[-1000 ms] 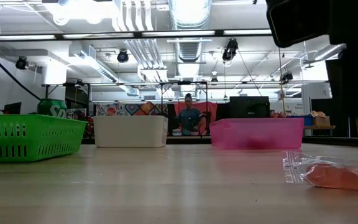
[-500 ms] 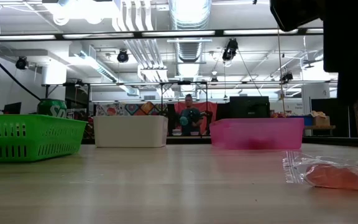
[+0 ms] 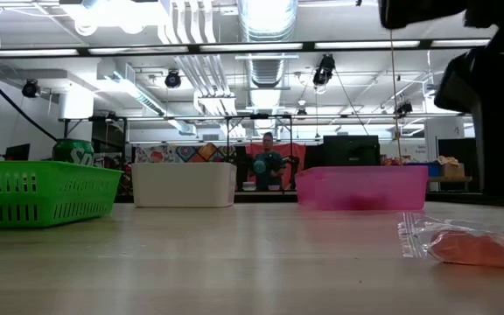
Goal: Organize candy in baskets
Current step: Put the orange gummy into the white bin
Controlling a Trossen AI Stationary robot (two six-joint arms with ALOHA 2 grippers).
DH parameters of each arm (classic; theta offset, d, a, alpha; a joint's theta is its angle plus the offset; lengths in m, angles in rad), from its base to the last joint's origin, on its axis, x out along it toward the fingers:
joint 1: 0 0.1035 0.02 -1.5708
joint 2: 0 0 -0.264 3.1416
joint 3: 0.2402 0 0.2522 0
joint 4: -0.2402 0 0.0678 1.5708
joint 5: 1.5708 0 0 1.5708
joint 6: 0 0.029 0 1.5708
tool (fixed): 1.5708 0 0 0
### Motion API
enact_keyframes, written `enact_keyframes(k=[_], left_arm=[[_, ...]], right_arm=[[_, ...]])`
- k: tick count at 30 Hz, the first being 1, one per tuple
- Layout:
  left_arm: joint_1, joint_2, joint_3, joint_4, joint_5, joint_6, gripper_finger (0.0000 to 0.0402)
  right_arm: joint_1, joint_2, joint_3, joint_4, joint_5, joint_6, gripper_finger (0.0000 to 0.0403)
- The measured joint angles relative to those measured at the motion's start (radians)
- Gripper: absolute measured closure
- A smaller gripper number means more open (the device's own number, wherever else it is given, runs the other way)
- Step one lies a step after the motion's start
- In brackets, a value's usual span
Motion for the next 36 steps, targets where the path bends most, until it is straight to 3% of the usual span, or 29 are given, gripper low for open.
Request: enact_keyframes(k=[6, 18, 22, 31, 36], left_arm=[[0.0, 0.0, 0.0, 0.0, 0.0, -0.004, 0.0277], [0.0, 0.0, -0.002, -0.001, 0.001, -0.012, 0.0277], [0.0, 0.0, -0.005, 0.0, 0.001, -0.021, 0.0277], [0.001, 0.0, -0.019, 0.021, 0.047, -0.108, 0.0277], [0.0, 0.0, -0.027, 0.016, 0.069, -0.113, 0.0277]], right_arm=[[0.03, 0.041, 0.026, -0.049, 0.11, -0.082, 0.0171], [0.035, 0.12, 0.025, -0.058, 0.142, -0.11, 0.0229], [0.035, 0.126, 0.025, -0.052, 0.142, -0.121, 0.0263], [0.034, 0.101, 0.02, -0.052, 0.163, -0.171, 0.0382], [0.029, 0.076, 0.018, -0.056, 0.197, -0.208, 0.039]])
